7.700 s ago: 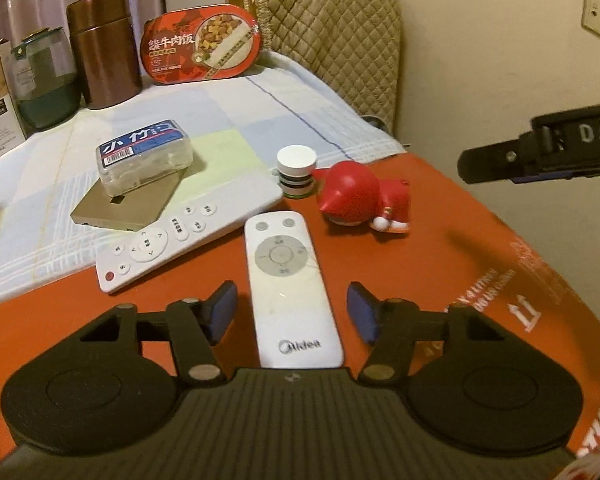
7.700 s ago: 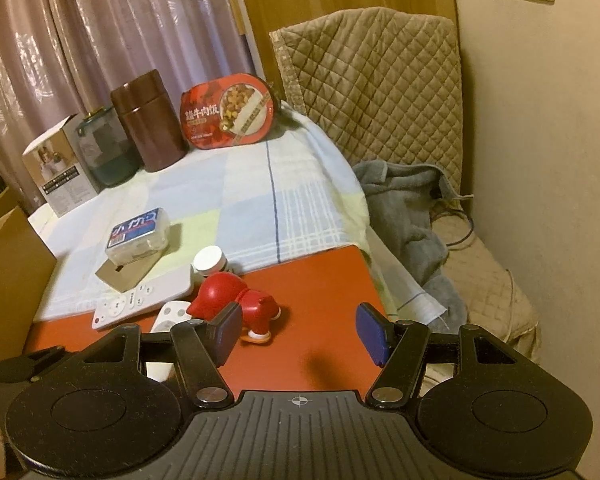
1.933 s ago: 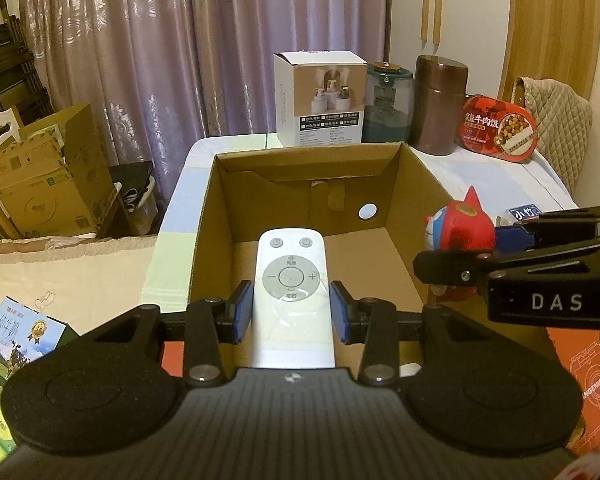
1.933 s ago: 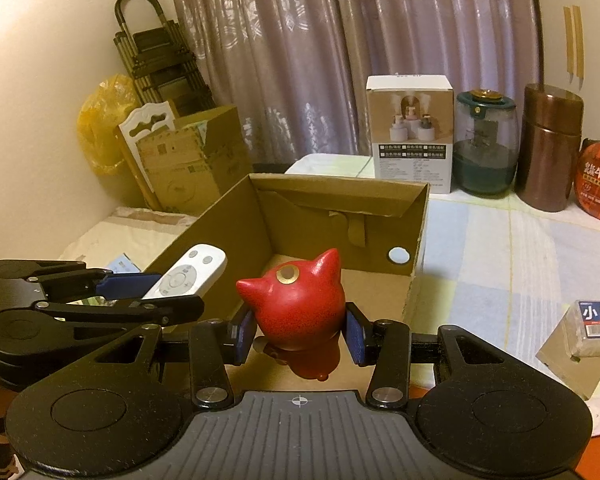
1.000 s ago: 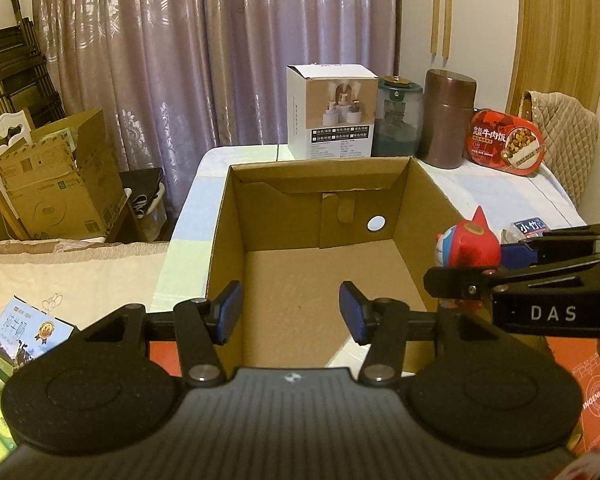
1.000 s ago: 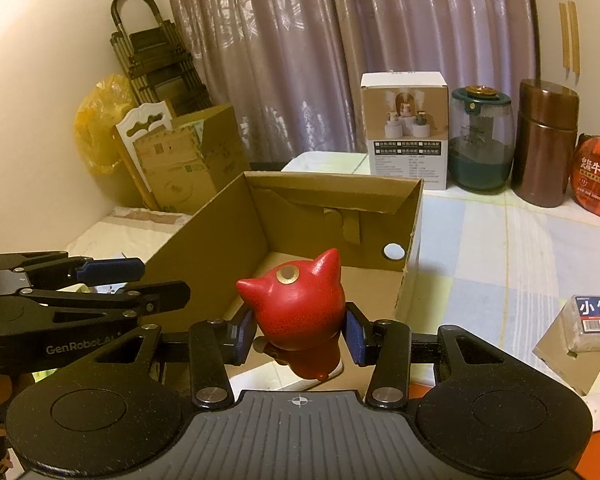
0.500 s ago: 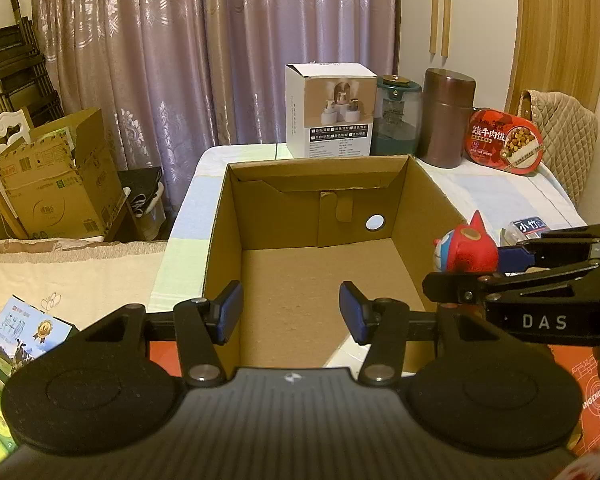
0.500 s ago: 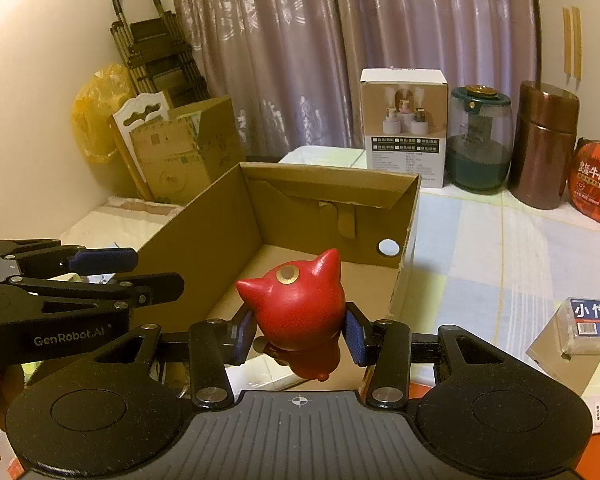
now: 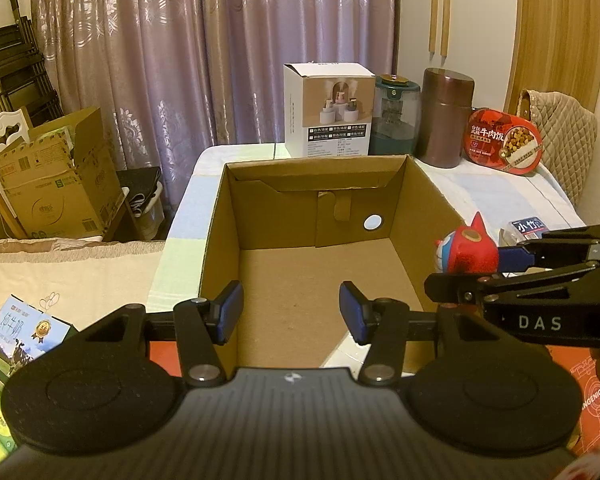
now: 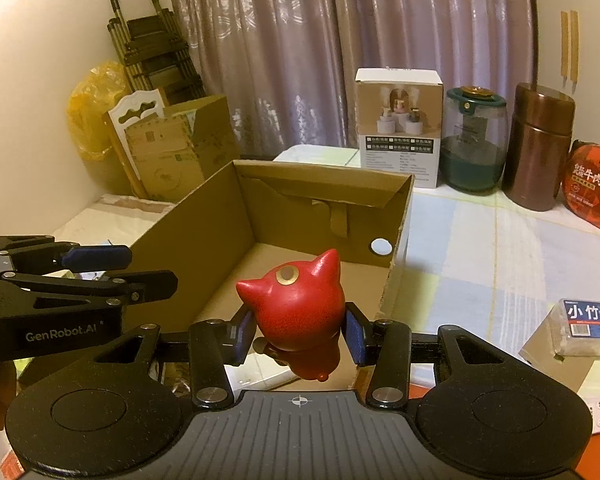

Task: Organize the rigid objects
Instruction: 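Lower the remote into the box with the left gripper while the right gripper releases the figurine inside, then move both tools back over the table toward the remaining remote and jar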

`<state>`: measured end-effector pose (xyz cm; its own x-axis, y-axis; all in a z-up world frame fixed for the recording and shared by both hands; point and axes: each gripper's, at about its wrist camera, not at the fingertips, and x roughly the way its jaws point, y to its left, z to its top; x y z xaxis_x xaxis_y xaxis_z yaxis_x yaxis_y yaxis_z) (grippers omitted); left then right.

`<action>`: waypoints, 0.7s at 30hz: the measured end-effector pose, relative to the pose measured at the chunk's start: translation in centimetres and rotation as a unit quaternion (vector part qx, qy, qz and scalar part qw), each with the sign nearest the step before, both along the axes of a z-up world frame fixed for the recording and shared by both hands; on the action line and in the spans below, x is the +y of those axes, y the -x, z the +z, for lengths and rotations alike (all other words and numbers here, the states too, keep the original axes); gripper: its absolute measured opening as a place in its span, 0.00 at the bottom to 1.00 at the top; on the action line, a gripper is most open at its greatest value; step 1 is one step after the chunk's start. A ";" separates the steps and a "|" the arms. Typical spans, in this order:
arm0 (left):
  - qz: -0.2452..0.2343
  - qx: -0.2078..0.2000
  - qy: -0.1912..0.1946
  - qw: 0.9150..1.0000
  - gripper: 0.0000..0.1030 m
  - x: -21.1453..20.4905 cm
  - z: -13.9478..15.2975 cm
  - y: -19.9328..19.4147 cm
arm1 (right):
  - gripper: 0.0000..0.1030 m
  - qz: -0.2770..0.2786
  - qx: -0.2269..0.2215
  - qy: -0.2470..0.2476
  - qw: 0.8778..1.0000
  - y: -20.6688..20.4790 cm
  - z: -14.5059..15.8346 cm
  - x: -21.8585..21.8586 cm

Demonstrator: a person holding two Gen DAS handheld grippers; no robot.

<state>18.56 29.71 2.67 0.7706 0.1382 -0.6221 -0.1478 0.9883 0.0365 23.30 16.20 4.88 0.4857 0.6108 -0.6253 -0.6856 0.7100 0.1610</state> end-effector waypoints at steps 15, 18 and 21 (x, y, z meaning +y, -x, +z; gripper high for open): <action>0.001 0.000 0.001 1.000 0.47 0.0 0.1 -0.1 | 0.51 -0.001 -0.018 -0.009 1.000 0.2 0.3 -0.2; 0.001 0.000 0.001 1.000 0.47 0.0 0.1 0.0 | 0.52 -0.001 -0.018 -0.011 1.000 0.2 0.4 -0.2; 0.001 -0.001 0.002 1.000 0.47 -0.1 0.2 0.0 | 0.52 0.000 -0.019 -0.011 1.000 0.3 0.4 -0.3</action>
